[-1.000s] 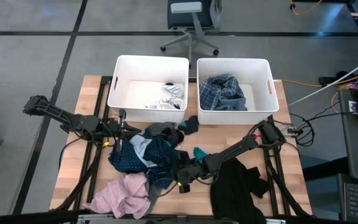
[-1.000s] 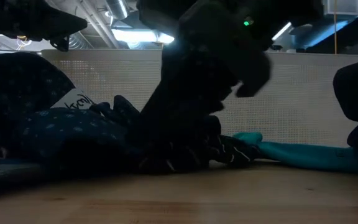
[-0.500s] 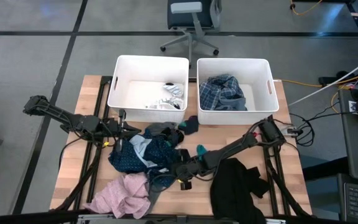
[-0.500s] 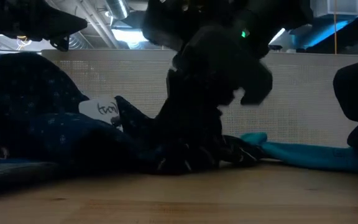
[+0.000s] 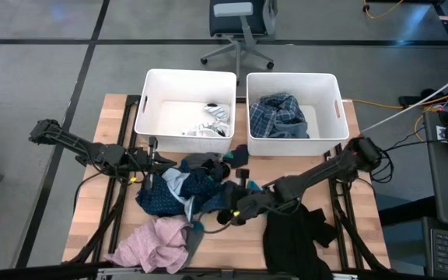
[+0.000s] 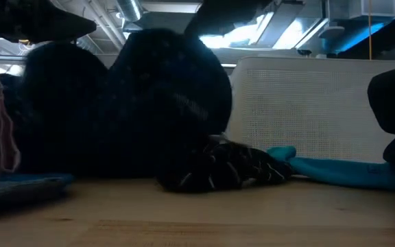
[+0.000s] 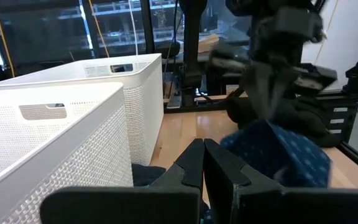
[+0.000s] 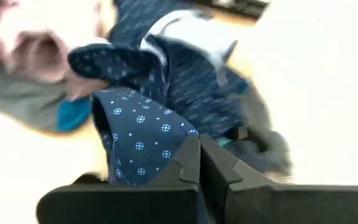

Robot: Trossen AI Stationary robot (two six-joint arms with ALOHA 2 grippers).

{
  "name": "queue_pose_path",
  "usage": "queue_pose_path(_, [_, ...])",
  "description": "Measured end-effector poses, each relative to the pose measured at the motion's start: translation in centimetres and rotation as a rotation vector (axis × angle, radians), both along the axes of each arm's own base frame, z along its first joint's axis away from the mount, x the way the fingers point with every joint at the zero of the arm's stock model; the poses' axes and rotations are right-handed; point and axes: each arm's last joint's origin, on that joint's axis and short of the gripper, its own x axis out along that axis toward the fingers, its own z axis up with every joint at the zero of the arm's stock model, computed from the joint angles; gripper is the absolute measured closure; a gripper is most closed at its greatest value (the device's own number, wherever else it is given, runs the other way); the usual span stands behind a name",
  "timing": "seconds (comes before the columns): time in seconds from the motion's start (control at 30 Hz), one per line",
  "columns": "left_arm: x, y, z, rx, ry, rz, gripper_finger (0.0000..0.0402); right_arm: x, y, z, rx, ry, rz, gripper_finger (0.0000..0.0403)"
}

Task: Sort clothes
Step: Put the blue shirt into the right white bin

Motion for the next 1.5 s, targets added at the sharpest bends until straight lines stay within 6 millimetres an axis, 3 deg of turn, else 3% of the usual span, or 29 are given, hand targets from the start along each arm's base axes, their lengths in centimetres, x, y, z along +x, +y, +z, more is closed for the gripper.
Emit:
queue_pose_path(0.17, [0.0, 0.0, 0.0, 0.003, 0.001, 0.000, 0.0400, 0.4, -0.9, 0.5, 0.023, -0.049, -0.072, 0.0388])
queue_pose_path(0.37, [0.0, 0.0, 0.0, 0.004, 0.001, 0.000, 0.0400, 3.0, -2.5, -2.7, 0.185, -0.028, -0.122, 0.0351])
queue_pose_path(0.53, [0.0, 0.0, 0.0, 0.003, 0.001, 0.000, 0.0400, 4.6, -3.1, -5.3, 0.283, 0.018, -0.053, 0.0278])
queue_pose_path(0.77, [0.0, 0.0, 0.0, 0.008, 0.002, 0.000, 0.0400, 4.8, -2.6, -5.0, 0.312, -0.010, -0.010, 0.0159])
queue_pose_path(0.93, [0.0, 0.0, 0.0, 0.006, 0.001, 0.000, 0.0400, 5.4, -2.7, -7.8, 0.288, 0.049, -0.035, 0.0106])
queue_pose_path(1.13, [0.0, 0.0, 0.0, 0.005, 0.001, 0.000, 0.0400, 5.9, -2.6, -10.2, 0.375, 0.139, 0.064, 0.0089])
queue_pose_path(1.5, [0.0, 0.0, 0.0, 0.021, 0.002, 0.000, 0.0400, 6.6, -1.8, -9.2, 0.464, 0.049, 0.202, 0.0088])
